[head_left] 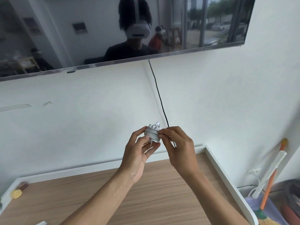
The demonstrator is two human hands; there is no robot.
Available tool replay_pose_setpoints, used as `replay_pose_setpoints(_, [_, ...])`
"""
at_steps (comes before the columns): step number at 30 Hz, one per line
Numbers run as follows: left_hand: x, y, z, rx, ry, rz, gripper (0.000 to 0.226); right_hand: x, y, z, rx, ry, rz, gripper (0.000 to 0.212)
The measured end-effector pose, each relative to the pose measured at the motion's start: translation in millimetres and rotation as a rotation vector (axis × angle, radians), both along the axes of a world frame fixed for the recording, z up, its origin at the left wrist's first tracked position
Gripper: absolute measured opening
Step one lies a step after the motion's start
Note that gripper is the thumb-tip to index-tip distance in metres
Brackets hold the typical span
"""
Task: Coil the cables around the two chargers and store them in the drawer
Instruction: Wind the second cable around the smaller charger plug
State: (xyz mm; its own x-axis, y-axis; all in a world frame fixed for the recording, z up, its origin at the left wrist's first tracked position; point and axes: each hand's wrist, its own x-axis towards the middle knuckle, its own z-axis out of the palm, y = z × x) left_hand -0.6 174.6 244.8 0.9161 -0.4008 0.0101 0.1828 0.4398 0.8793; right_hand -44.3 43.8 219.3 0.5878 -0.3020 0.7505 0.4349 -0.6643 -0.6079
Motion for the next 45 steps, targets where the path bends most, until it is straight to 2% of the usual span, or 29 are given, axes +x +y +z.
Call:
replay_pose_setpoints(4, [2.6,0.7,-0.2,0.021,-0.022,0.022,0.026,-1.7,-0.5,1.9,0.063,0.050,0.075,0.015])
replay_pose_setpoints(8, [4.2,-0.1,3.4,0.001,0.003,0.031,0.026,-3.0,3.6,3.6,0.402,0.125,0.158,0.018])
replay_pose_setpoints(10, [4.6,-1.1,4.3,-0.019,0.046,0.038,0.024,-1.9,6.6,5.0,0.507,0.113,0.184,0.017])
replay_pose_setpoints(13, [4.4,-2.1,3.1,-0.038,0.098,0.019,0.030,-2.6,10.9,8.0,0.500,0.099,0.188,0.017])
replay_pose_setpoints(16, [3.7,-1.4,2.8,-0.032,0.119,0.005,0.048,-3.2,10.5,5.8,0.425,0.120,0.190,0.023])
replay_pose_setpoints(18, [3.5,-0.7,3.4,-0.033,0.125,0.010,0.054,-2.5,8.7,3.6,0.507,0.136,0.205,0.019])
replay_pose_setpoints(22, [4.0,-1.0,2.9,-0.053,0.138,0.035,0.043,0.6,4.8,0.2,0.770,0.092,0.261,0.012])
replay_pose_setpoints(28, [1.0,1.6,3.7,-0.022,0.152,-0.004,0.035,2.7,3.5,5.5,0.862,0.079,0.296,0.014])
replay_pose_setpoints(31, [-2.4,2.4,2.1,0.034,0.111,-0.032,0.036,5.8,-0.4,11.6,0.845,0.059,0.283,0.021])
replay_pose_setpoints(35, [-3.0,1.4,2.7,0.058,0.071,-0.005,0.036,2.8,7.8,12.9,0.606,0.123,0.269,0.026])
replay_pose_setpoints(39, [-2.9,5.0,4.7,0.100,0.004,0.006,0.031,-0.2,7.0,17.6,0.498,0.131,0.167,0.016])
replay_pose_setpoints(45, [-0.1,9.6,12.2,0.101,-0.060,0.010,0.029,-5.0,2.5,28.5,0.388,0.156,0.216,0.014])
